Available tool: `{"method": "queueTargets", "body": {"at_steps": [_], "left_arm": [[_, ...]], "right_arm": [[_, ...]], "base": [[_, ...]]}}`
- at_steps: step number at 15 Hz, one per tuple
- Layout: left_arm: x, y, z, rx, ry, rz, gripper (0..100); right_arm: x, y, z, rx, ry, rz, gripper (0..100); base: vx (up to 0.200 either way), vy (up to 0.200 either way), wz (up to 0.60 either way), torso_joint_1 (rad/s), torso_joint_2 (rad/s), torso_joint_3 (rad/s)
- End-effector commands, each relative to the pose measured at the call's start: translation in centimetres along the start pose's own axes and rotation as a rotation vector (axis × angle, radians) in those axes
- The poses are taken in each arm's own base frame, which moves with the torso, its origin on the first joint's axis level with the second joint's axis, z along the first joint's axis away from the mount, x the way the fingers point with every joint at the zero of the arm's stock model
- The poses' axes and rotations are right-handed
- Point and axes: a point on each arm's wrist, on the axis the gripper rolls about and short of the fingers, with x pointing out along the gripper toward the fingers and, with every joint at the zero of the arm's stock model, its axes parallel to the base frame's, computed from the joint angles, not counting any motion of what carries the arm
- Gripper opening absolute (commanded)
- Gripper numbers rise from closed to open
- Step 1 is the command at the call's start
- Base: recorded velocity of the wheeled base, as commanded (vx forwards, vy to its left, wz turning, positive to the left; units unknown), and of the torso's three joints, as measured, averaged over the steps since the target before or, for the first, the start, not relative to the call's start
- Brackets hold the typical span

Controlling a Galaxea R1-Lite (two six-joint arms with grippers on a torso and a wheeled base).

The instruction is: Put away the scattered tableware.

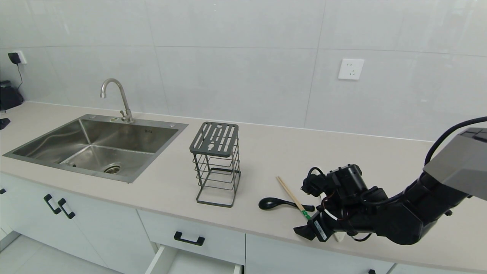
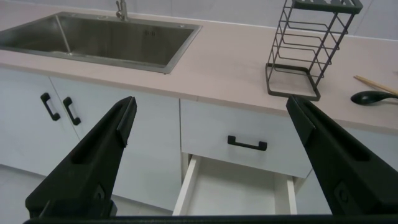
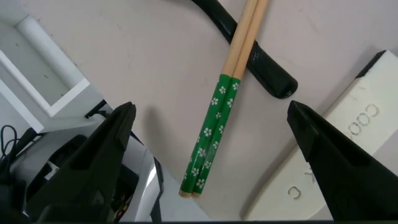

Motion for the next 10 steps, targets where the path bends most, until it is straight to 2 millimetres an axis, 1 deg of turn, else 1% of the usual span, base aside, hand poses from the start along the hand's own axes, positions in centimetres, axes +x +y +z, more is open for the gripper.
{"method": "queueTargets", "body": {"at_steps": [1,4,5,9,10], "left_arm": [[0.0,0.0,0.0,-0.001,0.001,0.001,100],[0.0,0.0,0.0,-0.001,0.001,0.001,100],[0.0,0.0,0.0,-0.001,0.001,0.001,100],[0.0,0.0,0.0,-0.001,0.001,0.001,100],[0.0,0.0,0.0,-0.001,0.001,0.001,100]], "right_arm": [[0.3,0.0,-0.2,0.004,0.011,0.002,100],[0.2,-0.3,-0.2,0.019,0.009,-0.004,100],[0.2,-0.5,-0.3,0.025,0.011,-0.009,0],[0.1,-0.7,-0.4,0.032,0.011,-0.015,0],[-0.2,-1.1,-0.1,0.040,-0.003,-0.026,0]], "base": [[0.000,0.000,0.00,0.000,0.00,0.000],[0.000,0.000,0.00,0.000,0.00,0.000],[0.000,0.000,0.00,0.000,0.00,0.000],[0.000,0.000,0.00,0.000,0.00,0.000],[0.000,0.000,0.00,0.000,0.00,0.000]]}}
